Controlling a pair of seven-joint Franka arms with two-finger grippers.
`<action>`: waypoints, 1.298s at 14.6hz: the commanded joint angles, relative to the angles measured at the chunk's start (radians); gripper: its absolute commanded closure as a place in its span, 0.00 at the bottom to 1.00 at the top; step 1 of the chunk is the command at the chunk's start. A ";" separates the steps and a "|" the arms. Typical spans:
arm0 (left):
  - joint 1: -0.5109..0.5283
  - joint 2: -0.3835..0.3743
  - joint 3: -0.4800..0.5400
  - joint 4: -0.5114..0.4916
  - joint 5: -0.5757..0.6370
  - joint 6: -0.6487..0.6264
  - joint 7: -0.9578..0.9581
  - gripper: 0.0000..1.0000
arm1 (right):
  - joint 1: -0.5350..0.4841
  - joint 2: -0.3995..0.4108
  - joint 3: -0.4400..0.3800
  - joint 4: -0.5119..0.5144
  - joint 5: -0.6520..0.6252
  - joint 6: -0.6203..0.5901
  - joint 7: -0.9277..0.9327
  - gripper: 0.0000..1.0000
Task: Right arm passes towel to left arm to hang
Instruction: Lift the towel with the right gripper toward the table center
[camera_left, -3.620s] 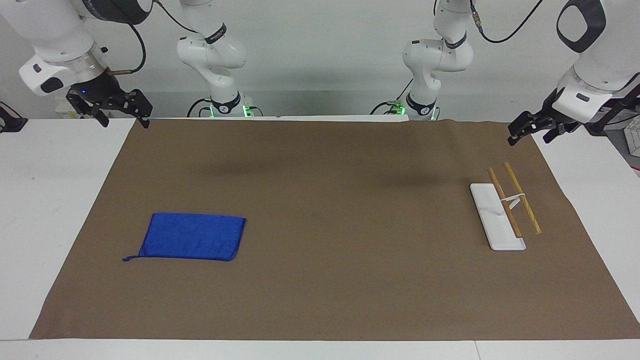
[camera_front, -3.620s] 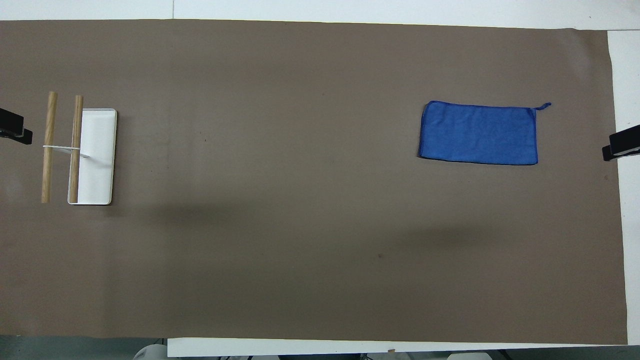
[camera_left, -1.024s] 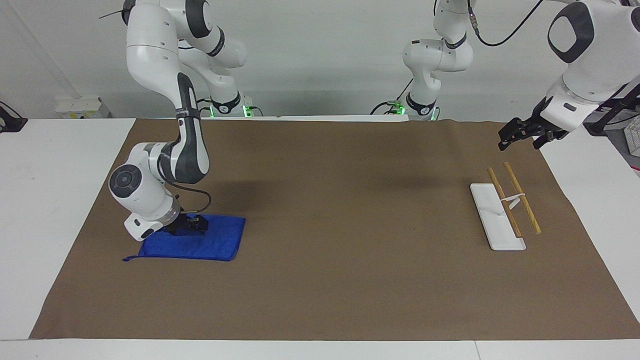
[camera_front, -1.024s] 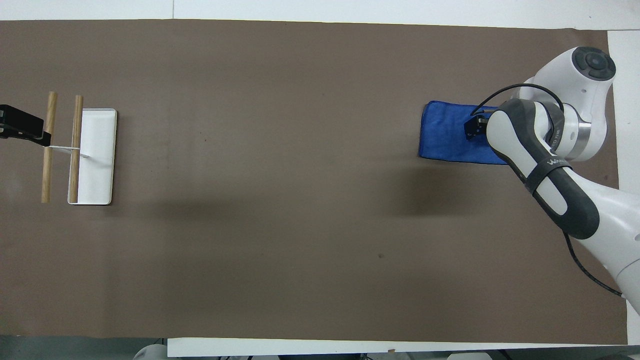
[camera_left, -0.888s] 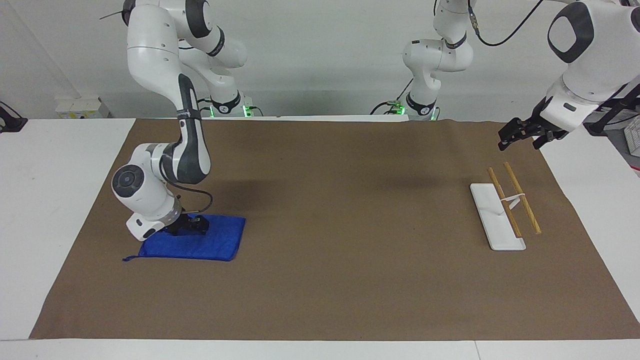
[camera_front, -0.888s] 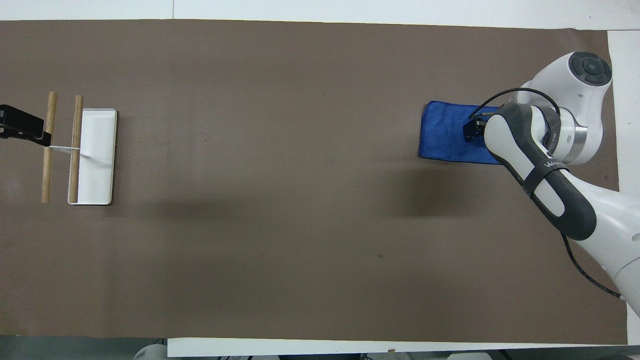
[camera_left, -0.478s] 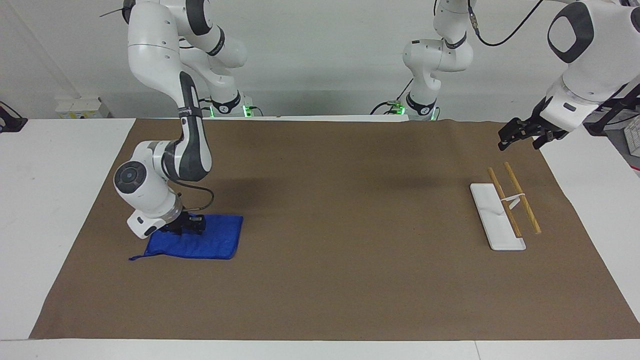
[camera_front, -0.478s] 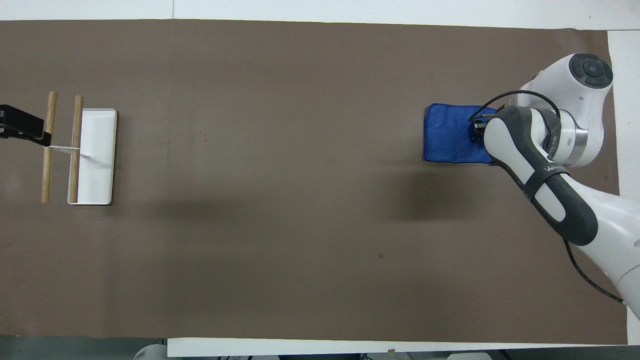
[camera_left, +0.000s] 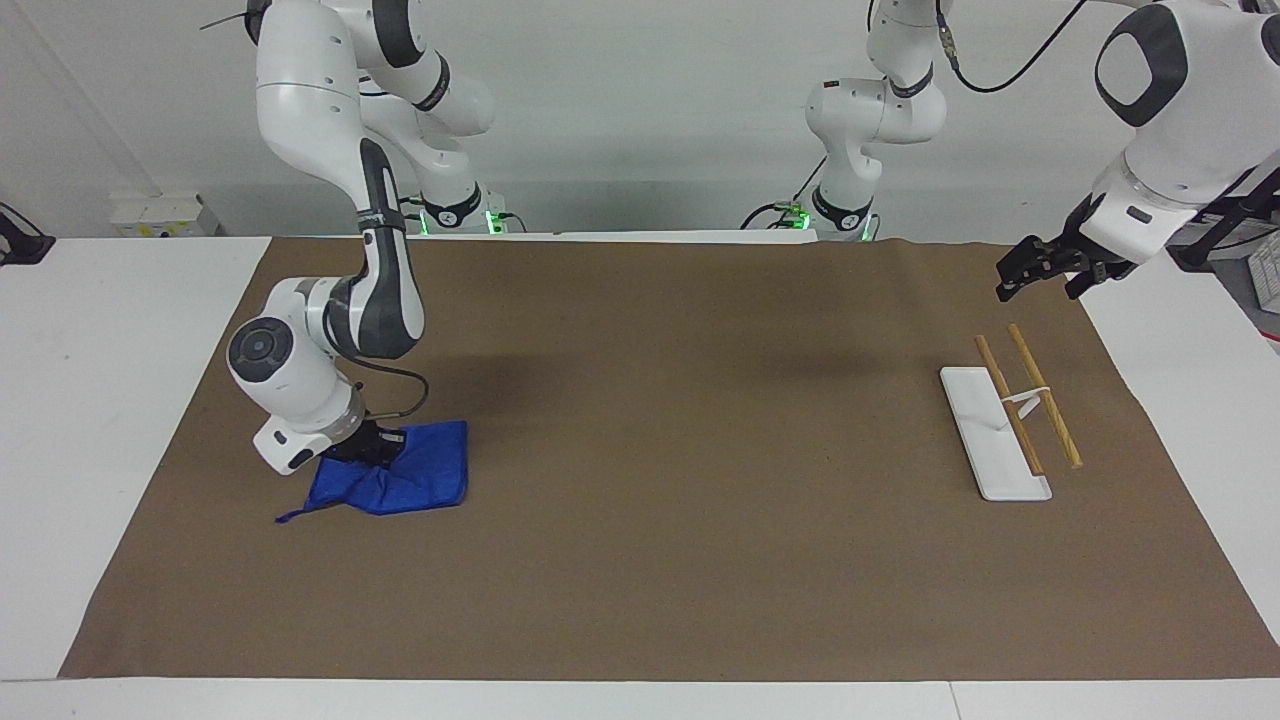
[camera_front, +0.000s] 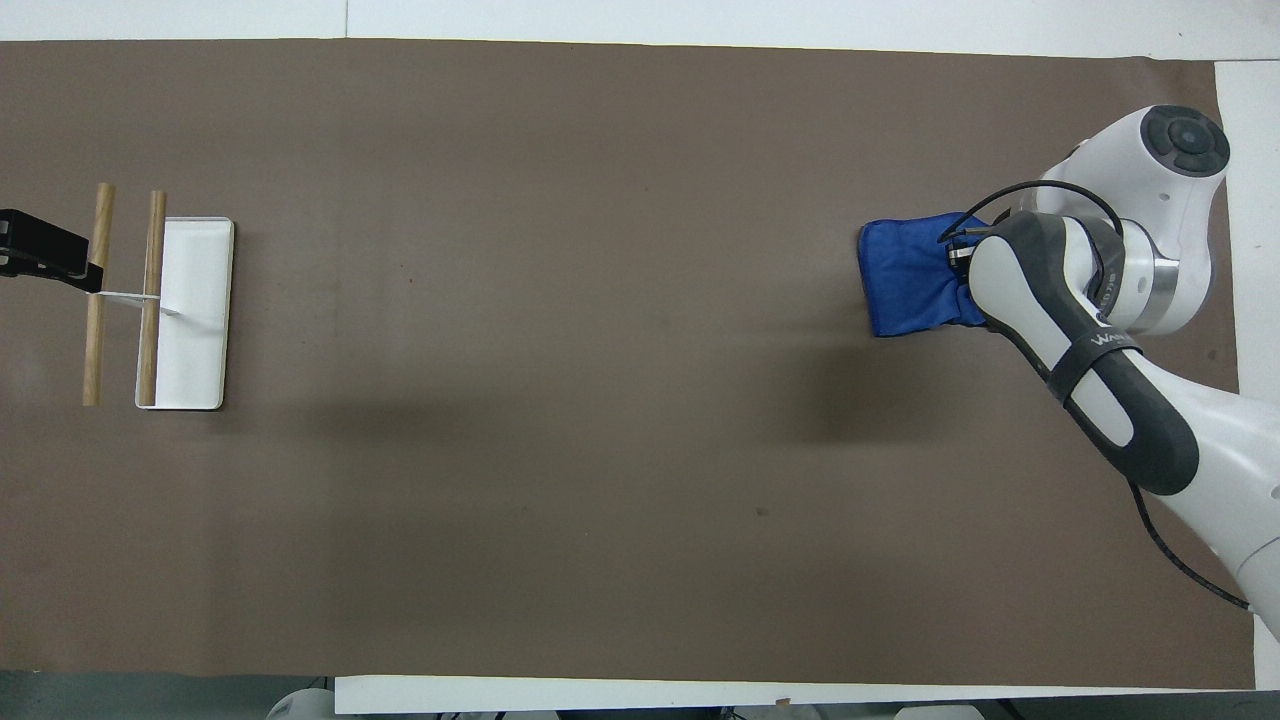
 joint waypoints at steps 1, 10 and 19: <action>-0.004 -0.001 0.002 -0.005 -0.010 0.014 0.003 0.01 | -0.007 0.002 0.004 0.090 -0.003 -0.132 -0.023 1.00; -0.004 0.000 -0.055 -0.003 -0.012 0.054 -0.108 0.02 | 0.134 0.003 0.009 0.353 0.373 -0.430 0.490 1.00; -0.004 0.003 -0.178 -0.081 -0.363 0.245 -1.013 0.02 | 0.257 -0.089 0.010 0.252 0.903 -0.332 0.934 1.00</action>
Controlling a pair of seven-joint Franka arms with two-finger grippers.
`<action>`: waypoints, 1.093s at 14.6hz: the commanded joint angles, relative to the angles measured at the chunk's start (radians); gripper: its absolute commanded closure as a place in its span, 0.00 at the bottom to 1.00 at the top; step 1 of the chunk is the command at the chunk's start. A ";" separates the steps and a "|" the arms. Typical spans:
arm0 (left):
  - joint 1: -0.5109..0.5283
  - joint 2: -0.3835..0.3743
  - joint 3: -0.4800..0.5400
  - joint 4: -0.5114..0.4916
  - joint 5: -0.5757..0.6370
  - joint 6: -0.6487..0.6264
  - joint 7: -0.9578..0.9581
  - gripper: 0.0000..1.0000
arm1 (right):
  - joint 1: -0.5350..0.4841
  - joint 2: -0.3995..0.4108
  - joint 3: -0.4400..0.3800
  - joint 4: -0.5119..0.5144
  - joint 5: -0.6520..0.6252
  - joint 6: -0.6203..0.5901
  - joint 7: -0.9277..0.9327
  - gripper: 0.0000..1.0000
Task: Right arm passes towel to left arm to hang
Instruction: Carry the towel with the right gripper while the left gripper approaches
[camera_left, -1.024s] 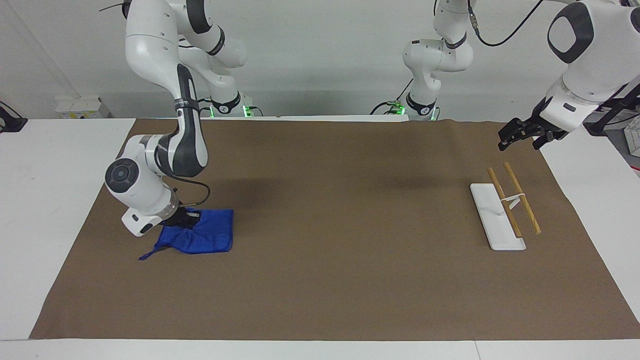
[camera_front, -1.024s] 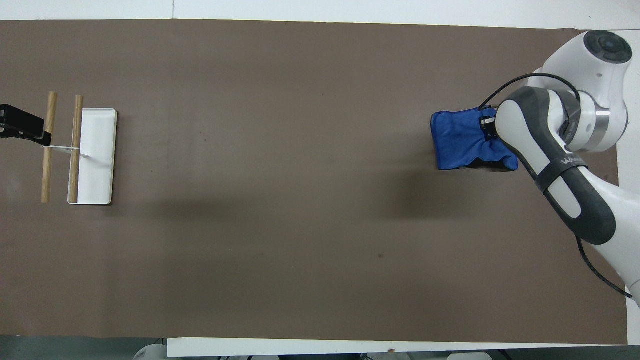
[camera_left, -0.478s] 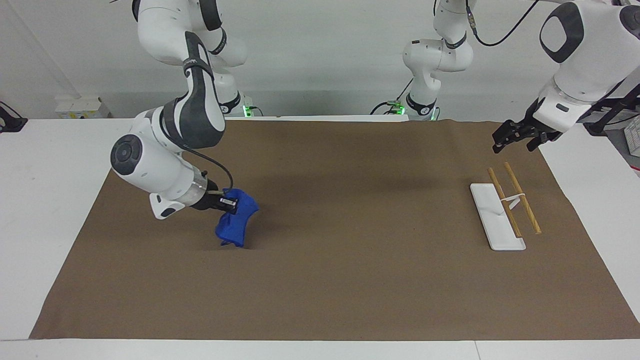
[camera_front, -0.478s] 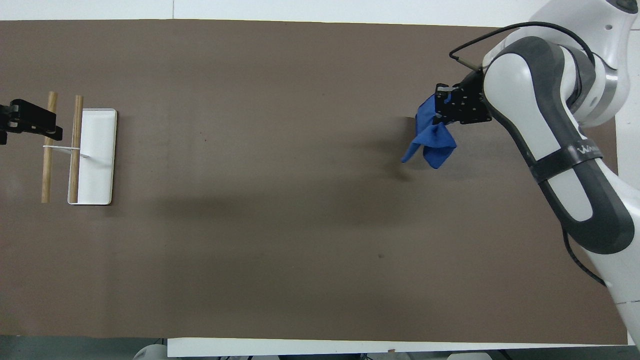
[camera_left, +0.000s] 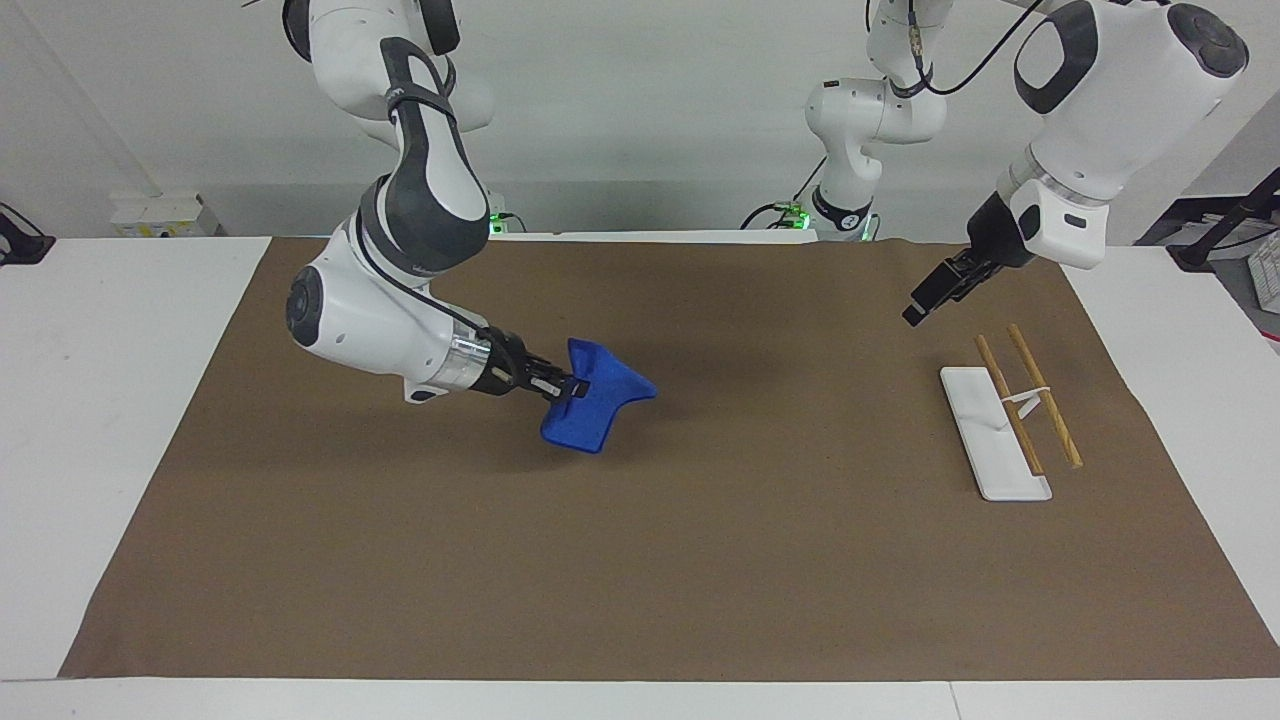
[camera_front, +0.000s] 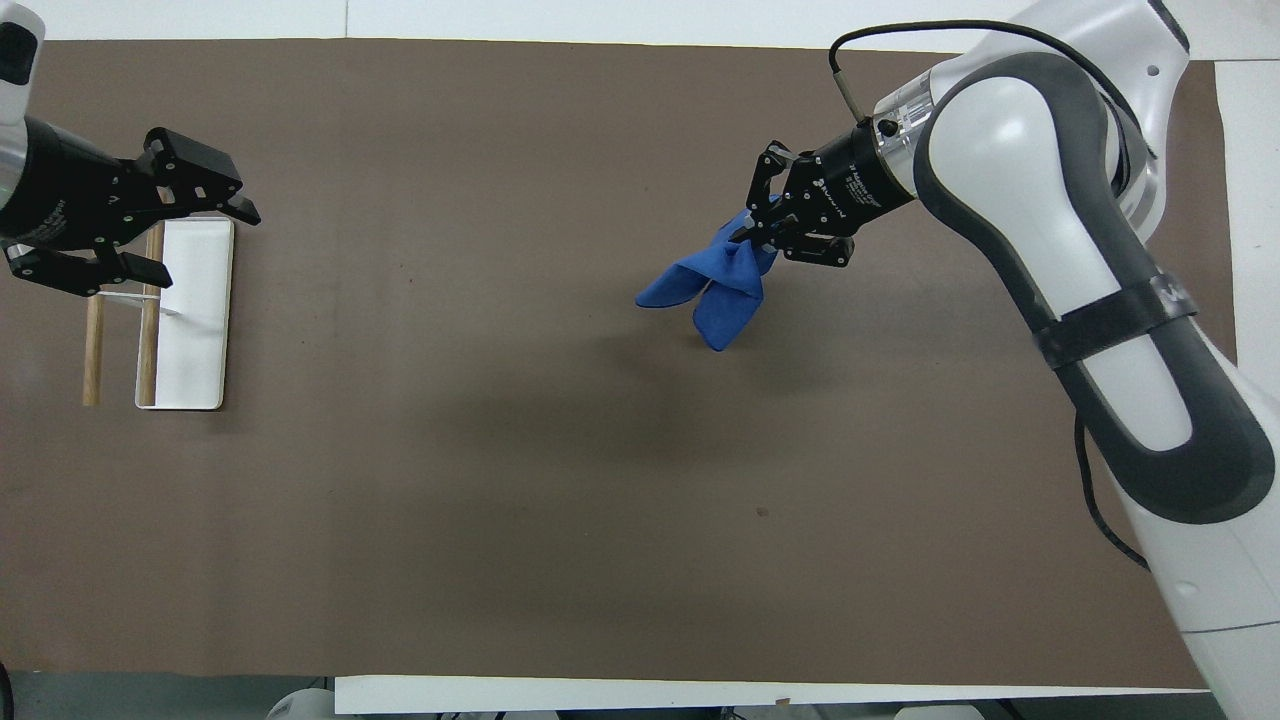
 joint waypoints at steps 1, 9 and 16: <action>-0.001 -0.002 -0.023 -0.079 -0.130 0.136 -0.288 0.02 | 0.040 -0.063 0.002 -0.083 0.142 0.088 0.110 1.00; -0.008 0.060 -0.181 -0.131 -0.176 0.315 -0.743 0.03 | 0.134 -0.114 0.002 -0.224 0.503 0.278 0.208 1.00; -0.008 0.126 -0.201 -0.104 -0.172 0.441 -0.758 0.07 | 0.192 -0.114 0.000 -0.226 0.520 0.329 0.215 1.00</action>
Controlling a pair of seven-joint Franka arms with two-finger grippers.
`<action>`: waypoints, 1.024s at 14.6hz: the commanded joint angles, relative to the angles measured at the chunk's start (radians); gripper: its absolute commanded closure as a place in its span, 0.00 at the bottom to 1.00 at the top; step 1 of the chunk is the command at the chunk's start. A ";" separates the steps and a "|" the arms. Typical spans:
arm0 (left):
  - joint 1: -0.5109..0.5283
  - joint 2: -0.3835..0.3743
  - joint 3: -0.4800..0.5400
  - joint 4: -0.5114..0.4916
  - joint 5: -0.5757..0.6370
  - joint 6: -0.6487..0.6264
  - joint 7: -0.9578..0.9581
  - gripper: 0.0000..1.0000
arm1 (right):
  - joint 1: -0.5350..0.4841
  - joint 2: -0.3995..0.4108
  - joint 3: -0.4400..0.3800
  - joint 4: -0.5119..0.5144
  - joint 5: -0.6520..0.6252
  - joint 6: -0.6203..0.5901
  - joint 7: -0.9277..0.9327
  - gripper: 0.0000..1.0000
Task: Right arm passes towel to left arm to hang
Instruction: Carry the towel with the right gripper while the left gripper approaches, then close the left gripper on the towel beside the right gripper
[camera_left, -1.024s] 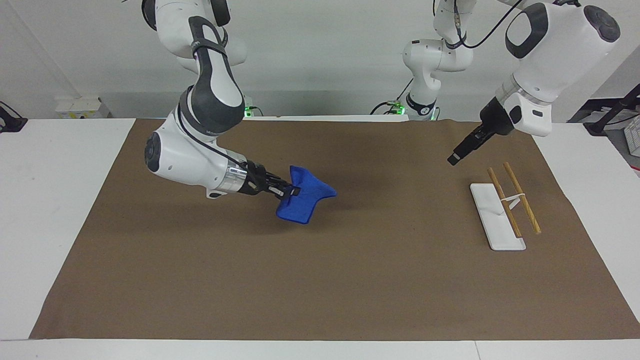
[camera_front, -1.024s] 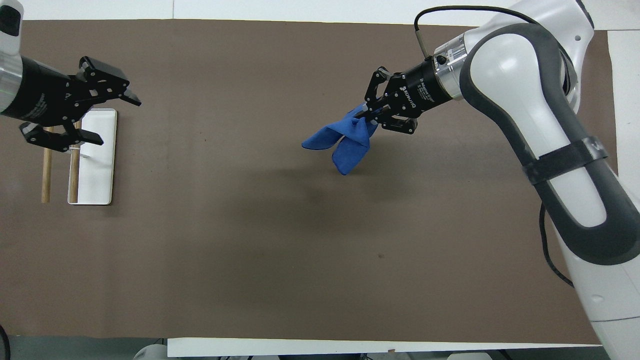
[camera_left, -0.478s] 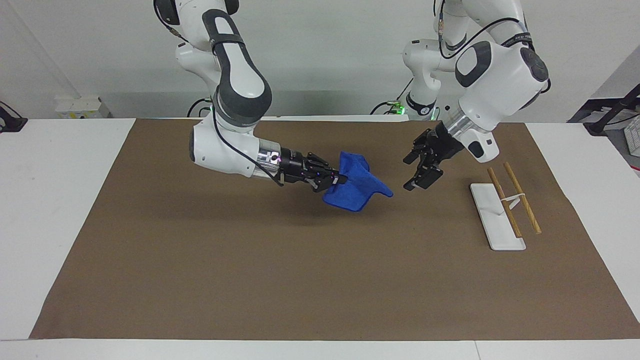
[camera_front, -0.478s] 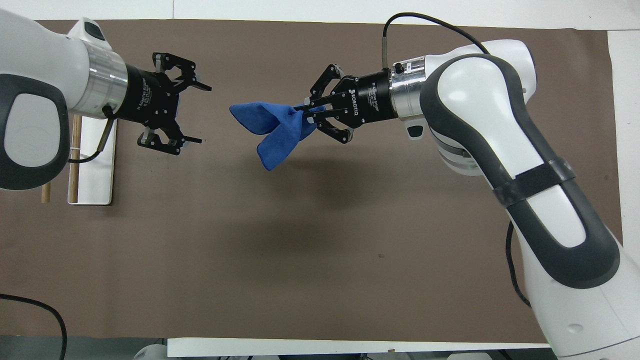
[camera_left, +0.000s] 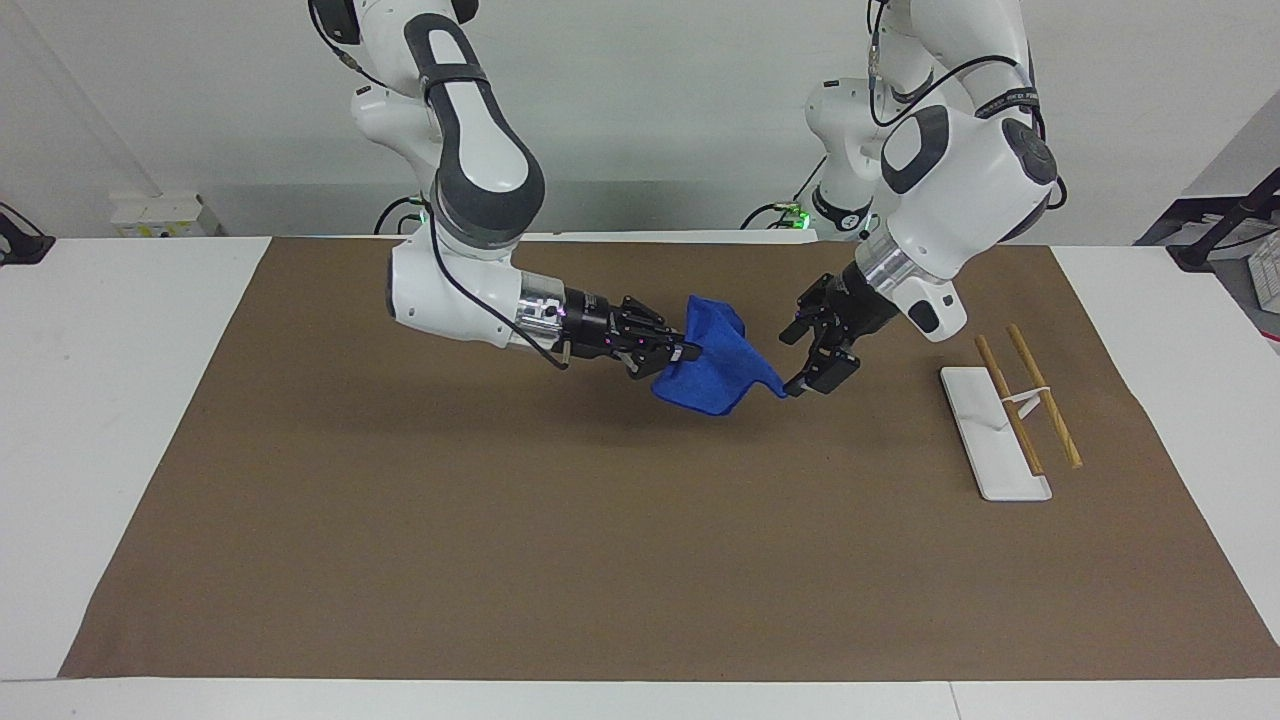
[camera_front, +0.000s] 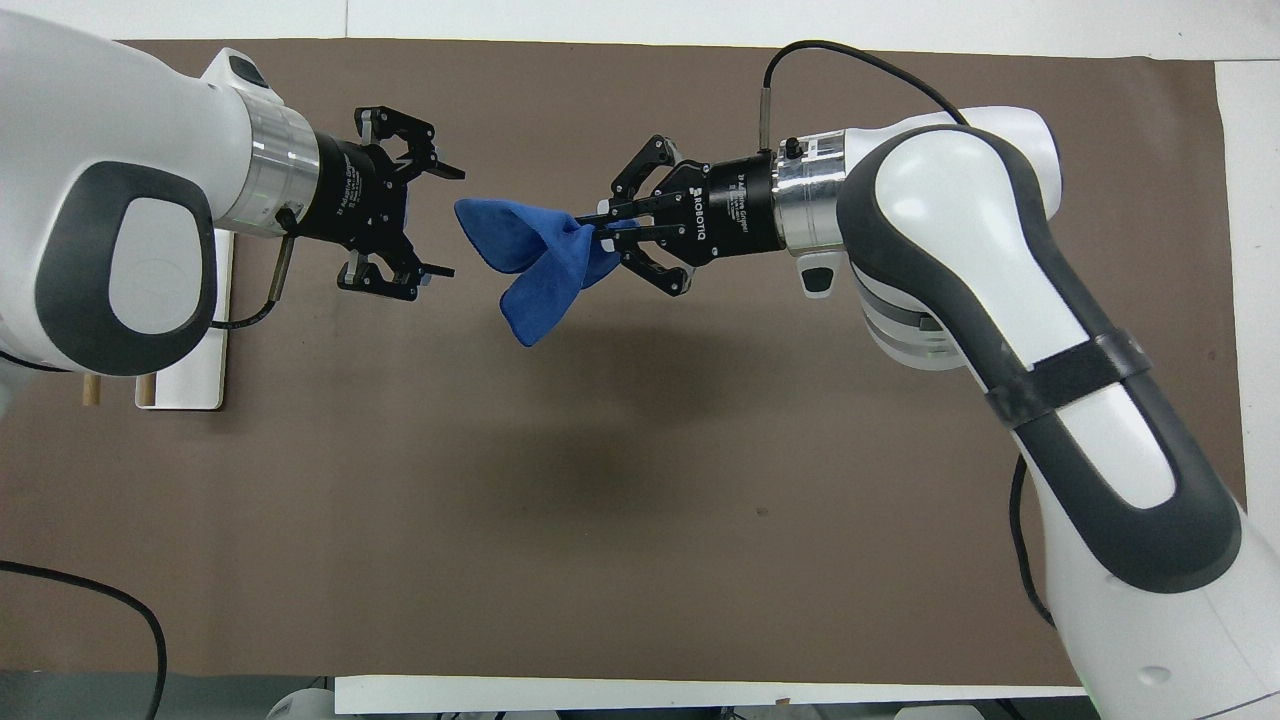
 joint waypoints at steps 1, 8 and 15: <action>-0.002 0.030 -0.003 0.032 -0.011 0.046 -0.013 0.07 | 0.034 -0.026 0.000 -0.034 0.027 0.054 0.002 1.00; -0.011 0.029 -0.046 -0.041 -0.005 0.042 -0.008 0.14 | 0.055 -0.025 0.000 -0.038 0.025 0.081 -0.001 1.00; -0.002 0.035 -0.048 -0.023 -0.002 0.013 0.001 0.92 | 0.083 -0.022 0.000 -0.035 0.024 0.122 0.002 1.00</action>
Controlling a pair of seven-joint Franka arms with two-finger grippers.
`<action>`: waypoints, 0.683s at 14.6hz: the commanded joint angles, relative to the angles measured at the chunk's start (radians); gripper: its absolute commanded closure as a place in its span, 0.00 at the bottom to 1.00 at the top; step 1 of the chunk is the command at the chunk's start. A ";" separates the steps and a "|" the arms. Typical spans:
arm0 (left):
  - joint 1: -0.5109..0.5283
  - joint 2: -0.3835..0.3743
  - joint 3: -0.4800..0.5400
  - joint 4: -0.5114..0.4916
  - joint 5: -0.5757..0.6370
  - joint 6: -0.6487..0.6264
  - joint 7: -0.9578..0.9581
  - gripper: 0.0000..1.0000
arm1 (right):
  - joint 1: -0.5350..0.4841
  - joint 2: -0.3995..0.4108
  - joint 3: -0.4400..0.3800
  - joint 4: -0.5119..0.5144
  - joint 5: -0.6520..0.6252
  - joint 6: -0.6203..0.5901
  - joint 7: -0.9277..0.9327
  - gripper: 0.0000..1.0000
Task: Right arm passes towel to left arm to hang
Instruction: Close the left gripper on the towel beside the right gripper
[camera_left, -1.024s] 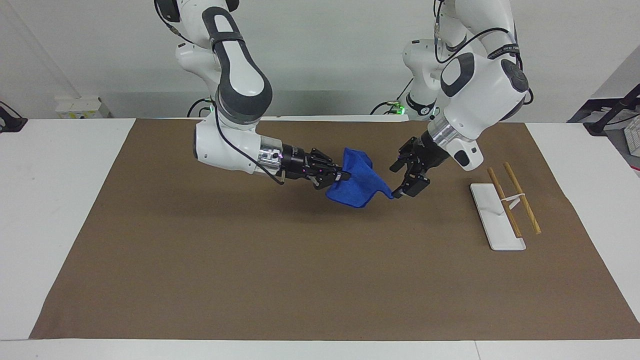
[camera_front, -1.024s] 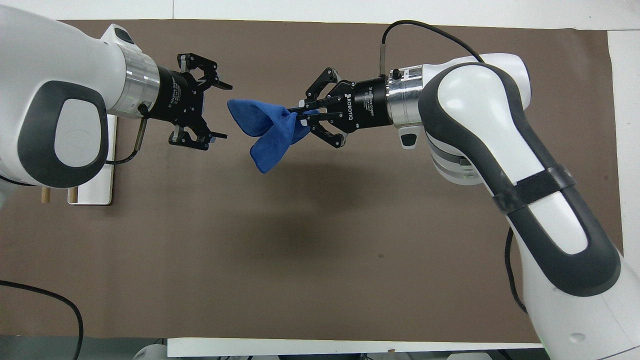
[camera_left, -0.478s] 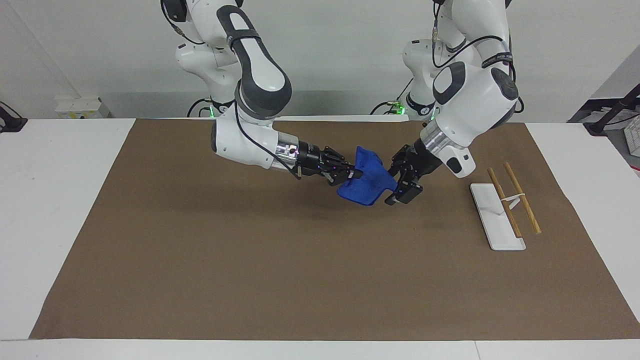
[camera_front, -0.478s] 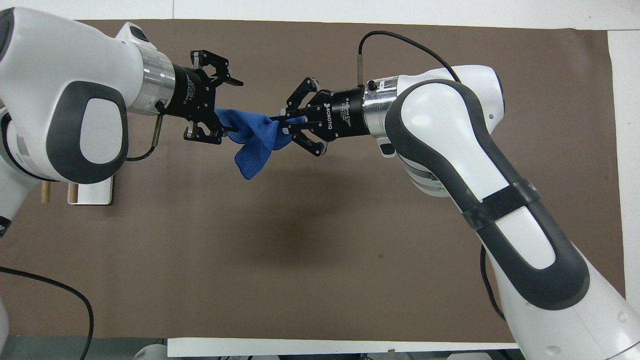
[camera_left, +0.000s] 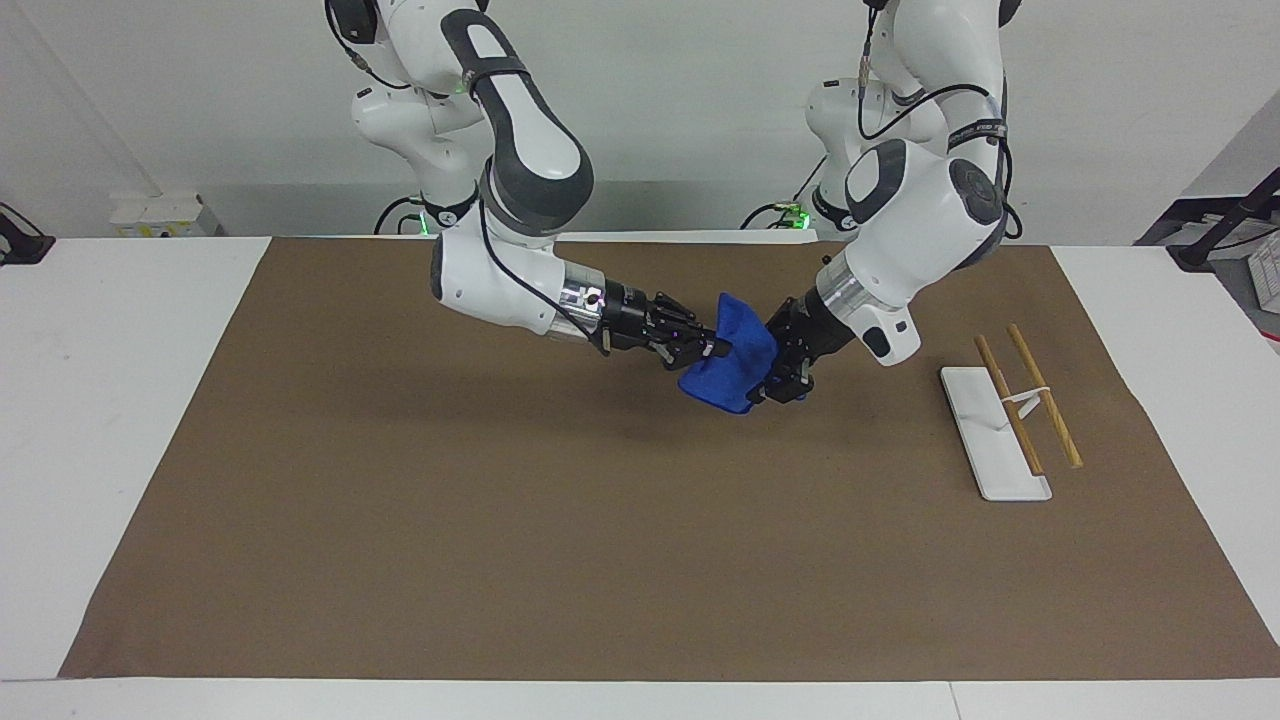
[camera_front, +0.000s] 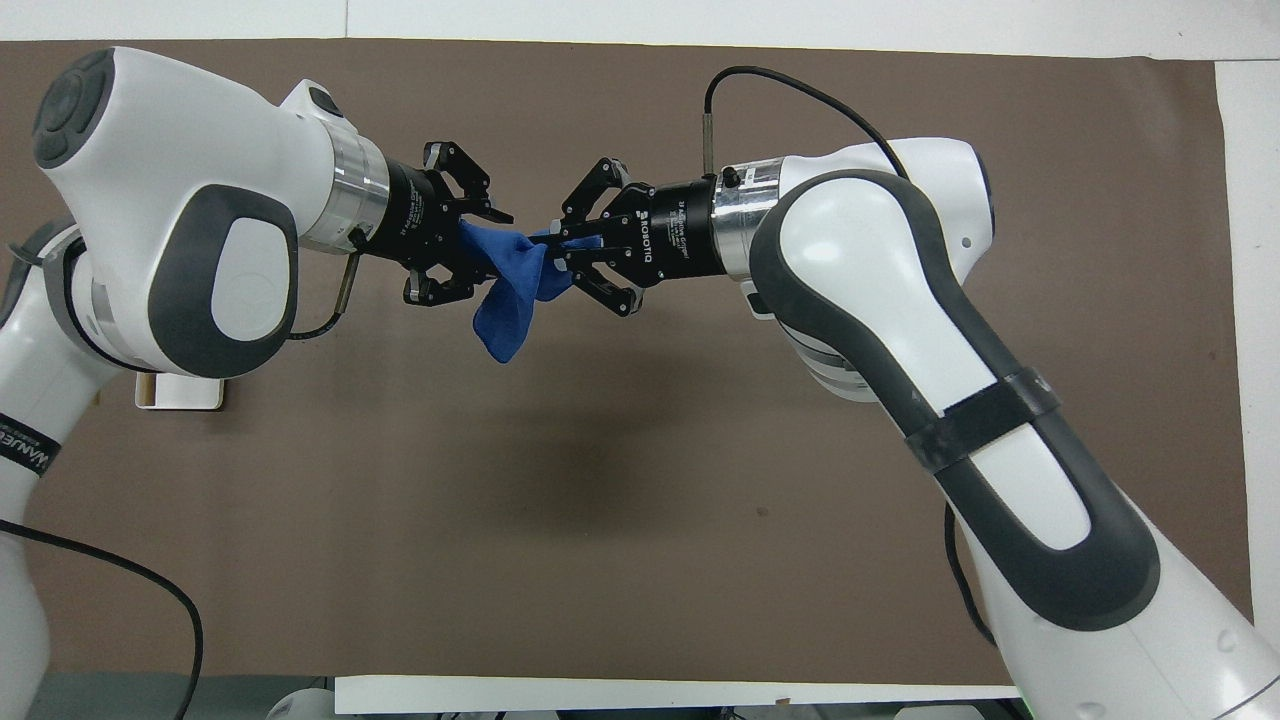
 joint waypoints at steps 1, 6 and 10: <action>0.000 -0.004 0.008 0.013 0.000 -0.026 0.001 0.99 | 0.003 -0.022 0.000 -0.025 0.023 0.014 0.002 1.00; 0.003 -0.002 0.008 0.030 0.024 -0.046 0.067 1.00 | 0.001 -0.020 0.000 -0.020 0.017 0.012 0.002 0.88; 0.004 -0.002 0.009 0.033 0.026 -0.049 0.070 0.99 | 0.001 -0.025 -0.002 -0.019 -0.051 0.011 -0.089 0.00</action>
